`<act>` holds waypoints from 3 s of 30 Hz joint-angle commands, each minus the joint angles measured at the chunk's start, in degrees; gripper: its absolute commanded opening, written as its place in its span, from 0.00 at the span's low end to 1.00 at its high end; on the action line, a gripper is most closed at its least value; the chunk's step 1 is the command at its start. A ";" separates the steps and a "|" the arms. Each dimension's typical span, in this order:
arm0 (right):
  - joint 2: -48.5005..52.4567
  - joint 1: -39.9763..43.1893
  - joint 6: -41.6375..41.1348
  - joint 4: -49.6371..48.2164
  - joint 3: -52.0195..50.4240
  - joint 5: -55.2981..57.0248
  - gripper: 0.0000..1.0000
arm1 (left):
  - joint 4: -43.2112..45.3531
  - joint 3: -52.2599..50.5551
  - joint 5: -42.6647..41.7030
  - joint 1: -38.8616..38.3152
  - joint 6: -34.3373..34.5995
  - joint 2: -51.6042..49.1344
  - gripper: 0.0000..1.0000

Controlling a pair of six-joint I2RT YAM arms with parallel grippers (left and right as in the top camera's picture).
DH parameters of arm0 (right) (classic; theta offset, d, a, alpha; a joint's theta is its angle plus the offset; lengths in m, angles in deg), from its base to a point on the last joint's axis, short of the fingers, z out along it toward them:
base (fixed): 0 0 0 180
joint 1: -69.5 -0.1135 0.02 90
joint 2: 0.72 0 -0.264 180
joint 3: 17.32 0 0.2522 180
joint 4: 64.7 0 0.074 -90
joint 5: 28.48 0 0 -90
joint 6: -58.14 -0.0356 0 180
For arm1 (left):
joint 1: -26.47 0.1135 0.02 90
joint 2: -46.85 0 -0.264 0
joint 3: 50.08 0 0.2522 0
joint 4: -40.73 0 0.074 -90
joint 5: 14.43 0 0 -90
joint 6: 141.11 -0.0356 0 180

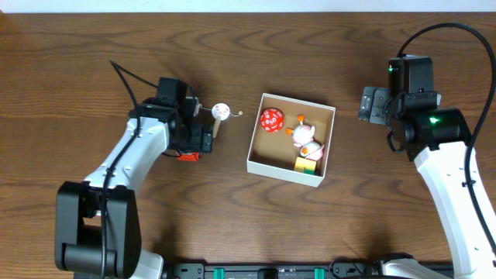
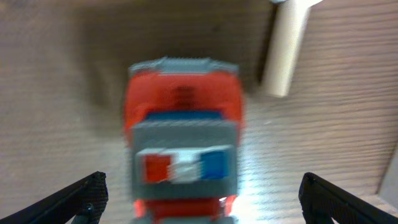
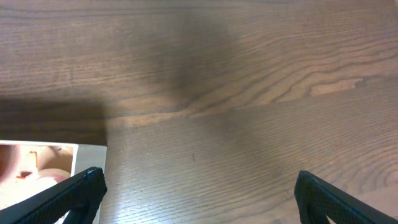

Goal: Pack container
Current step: 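Lower the left gripper over the fire truck and grasp it, then carry the fire truck with the left gripper into the box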

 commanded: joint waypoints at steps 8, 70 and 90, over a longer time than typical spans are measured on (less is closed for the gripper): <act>-0.79 0.48 -0.83 0.04 0.31 0.74 0.99 | 0.35 -0.22 9.14 -2.10 3.30 -0.28 0.98; -0.76 0.48 -0.83 0.07 0.31 0.74 0.99 | 7.48 -4.61 9.11 -2.10 5.01 -4.11 0.98; -0.79 0.48 -0.83 0.07 0.31 0.76 0.99 | 6.75 -4.15 9.77 -2.08 4.98 -2.36 0.29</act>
